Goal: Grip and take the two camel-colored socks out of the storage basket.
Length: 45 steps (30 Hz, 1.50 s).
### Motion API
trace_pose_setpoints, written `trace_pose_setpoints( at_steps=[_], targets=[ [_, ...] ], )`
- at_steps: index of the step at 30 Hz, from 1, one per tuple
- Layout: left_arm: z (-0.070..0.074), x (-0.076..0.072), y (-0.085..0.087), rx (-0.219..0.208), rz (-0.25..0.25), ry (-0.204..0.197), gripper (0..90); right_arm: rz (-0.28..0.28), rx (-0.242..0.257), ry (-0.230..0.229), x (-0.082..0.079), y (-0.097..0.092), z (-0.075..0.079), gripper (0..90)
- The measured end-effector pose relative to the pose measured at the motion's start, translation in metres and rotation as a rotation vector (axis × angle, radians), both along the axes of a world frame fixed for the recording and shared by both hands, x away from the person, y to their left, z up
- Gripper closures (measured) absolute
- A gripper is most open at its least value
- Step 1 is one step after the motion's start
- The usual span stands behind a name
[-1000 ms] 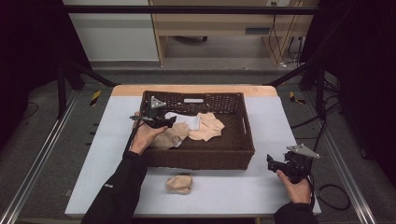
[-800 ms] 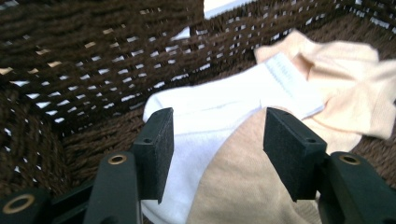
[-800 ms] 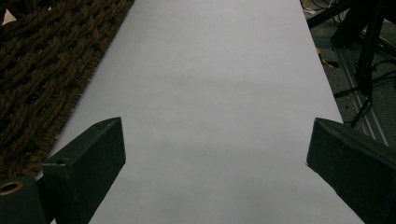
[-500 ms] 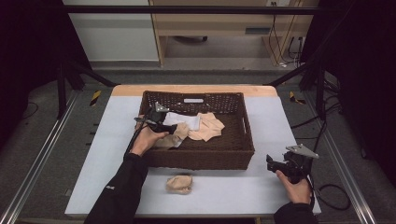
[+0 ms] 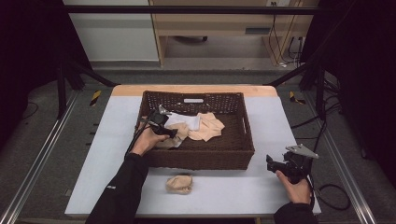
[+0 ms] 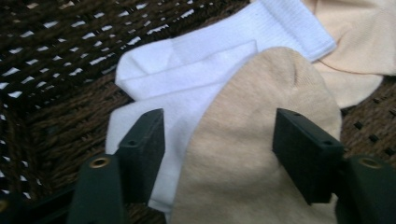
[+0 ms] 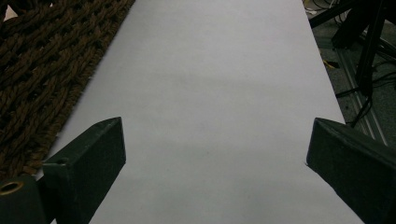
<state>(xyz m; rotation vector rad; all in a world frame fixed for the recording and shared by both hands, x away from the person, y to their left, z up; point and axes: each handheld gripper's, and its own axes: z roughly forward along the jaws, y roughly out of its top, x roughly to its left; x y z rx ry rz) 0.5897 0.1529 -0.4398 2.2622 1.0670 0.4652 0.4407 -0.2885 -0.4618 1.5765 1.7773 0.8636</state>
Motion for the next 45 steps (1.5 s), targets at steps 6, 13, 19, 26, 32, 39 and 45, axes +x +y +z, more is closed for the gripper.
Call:
trace_pose_setpoints(
  at_steps=[6, 13, 19, 26, 32, 39, 45],
  targets=[
    [0.002, -0.003, -0.003, 0.009, -0.025, 0.028, 50.8, 0.005, -0.003, 0.003, 0.000, 0.000, 0.000, 5.0],
    [0.006, -0.006, -0.004, 0.003, -0.020, 0.052, 70.8, -0.001, 0.005, 0.001, 0.000, 0.000, 0.000, 5.0],
    [0.015, -0.009, 0.002, -0.090, 0.016, 0.017, 81.2, -0.003, 0.005, 0.002, 0.000, 0.000, 0.000, 5.1],
    [0.025, -0.013, 0.010, -0.181, 0.054, -0.085, 84.7, -0.006, 0.004, 0.003, 0.000, -0.001, 0.000, 5.1],
    [0.031, -0.015, 0.012, -0.237, 0.057, -0.142, 85.0, -0.008, 0.004, 0.002, 0.000, -0.001, 0.000, 5.1],
    [0.046, -0.022, 0.015, -0.344, 0.055, -0.216, 85.0, -0.009, 0.000, -0.003, 0.000, -0.001, 0.000, 5.1],
    [0.068, -0.032, 0.019, -0.412, 0.049, -0.292, 85.1, -0.011, 0.003, -0.008, -0.001, -0.001, 0.001, 5.1]
  ],
)
